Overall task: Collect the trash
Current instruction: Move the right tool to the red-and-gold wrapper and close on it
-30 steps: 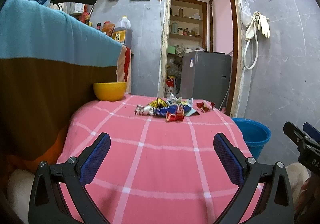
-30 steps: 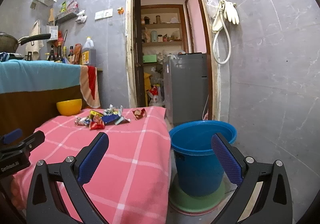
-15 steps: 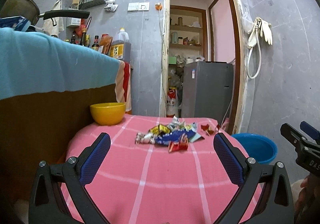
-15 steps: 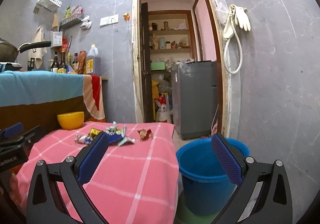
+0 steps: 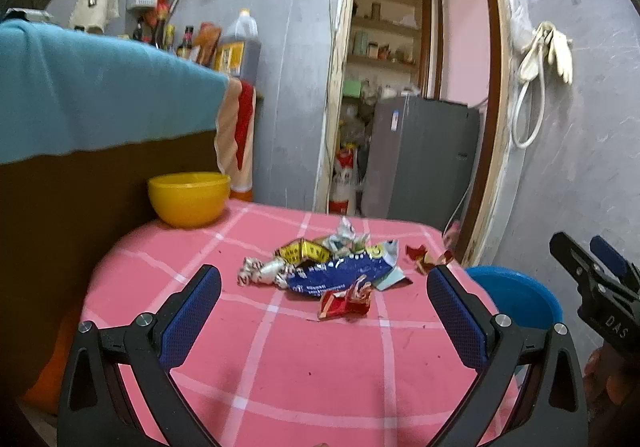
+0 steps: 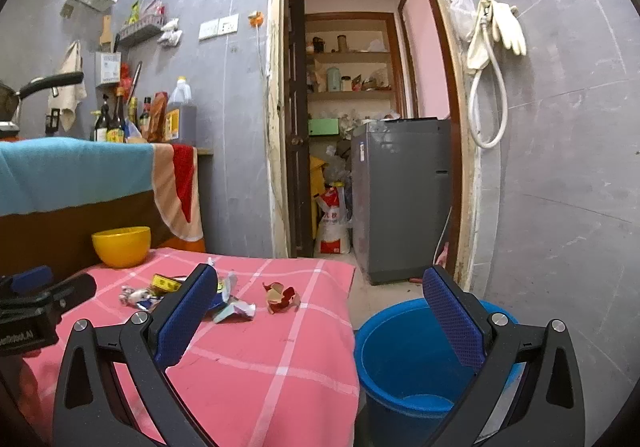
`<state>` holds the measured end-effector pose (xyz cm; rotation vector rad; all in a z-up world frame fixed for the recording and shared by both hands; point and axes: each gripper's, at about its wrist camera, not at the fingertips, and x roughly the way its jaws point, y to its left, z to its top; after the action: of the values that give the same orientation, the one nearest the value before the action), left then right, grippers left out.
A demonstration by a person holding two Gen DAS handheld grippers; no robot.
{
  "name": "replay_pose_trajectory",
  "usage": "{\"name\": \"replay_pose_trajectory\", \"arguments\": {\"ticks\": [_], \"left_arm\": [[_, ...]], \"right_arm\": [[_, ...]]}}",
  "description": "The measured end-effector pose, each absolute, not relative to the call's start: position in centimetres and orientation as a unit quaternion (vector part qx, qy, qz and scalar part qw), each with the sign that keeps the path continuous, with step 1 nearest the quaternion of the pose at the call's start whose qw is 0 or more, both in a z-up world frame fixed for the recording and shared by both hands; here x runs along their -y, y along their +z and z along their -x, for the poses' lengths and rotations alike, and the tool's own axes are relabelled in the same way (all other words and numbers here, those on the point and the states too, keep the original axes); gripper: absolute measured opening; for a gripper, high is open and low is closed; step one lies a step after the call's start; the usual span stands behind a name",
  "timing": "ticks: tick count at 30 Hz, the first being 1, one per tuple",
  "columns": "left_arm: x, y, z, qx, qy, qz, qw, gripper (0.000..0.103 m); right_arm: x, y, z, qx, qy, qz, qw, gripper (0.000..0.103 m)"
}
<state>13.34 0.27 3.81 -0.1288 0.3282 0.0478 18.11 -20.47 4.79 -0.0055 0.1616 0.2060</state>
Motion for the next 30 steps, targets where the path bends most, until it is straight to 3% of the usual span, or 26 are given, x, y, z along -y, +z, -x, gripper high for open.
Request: {"name": "replay_pose_trajectory", "arguments": {"ticks": [11, 14, 21, 30], "left_arm": [[-1.2, 2.1, -18.7, -0.265, 0.016, 0.091, 0.960, 0.100], [-1.0, 1.6, -19.6, -0.291, 0.005, 0.090, 0.952, 0.094], [-0.9, 0.4, -21.8, -0.348, -0.028, 0.102, 0.931, 0.065], [-1.0, -0.2, -23.0, -0.379, -0.047, 0.119, 0.916, 0.042]], "right_arm": [[19.4, 3.3, -24.2, -0.134, 0.149, 0.015, 0.980, 0.103], [19.1, 2.7, -25.7, -0.158, 0.165, 0.013, 0.973, 0.103], [18.0, 1.5, -29.8, -0.233, 0.201, 0.015, 0.951, 0.080], [16.2, -0.4, -33.9, -0.317, 0.228, 0.039, 0.920, 0.053]]}}
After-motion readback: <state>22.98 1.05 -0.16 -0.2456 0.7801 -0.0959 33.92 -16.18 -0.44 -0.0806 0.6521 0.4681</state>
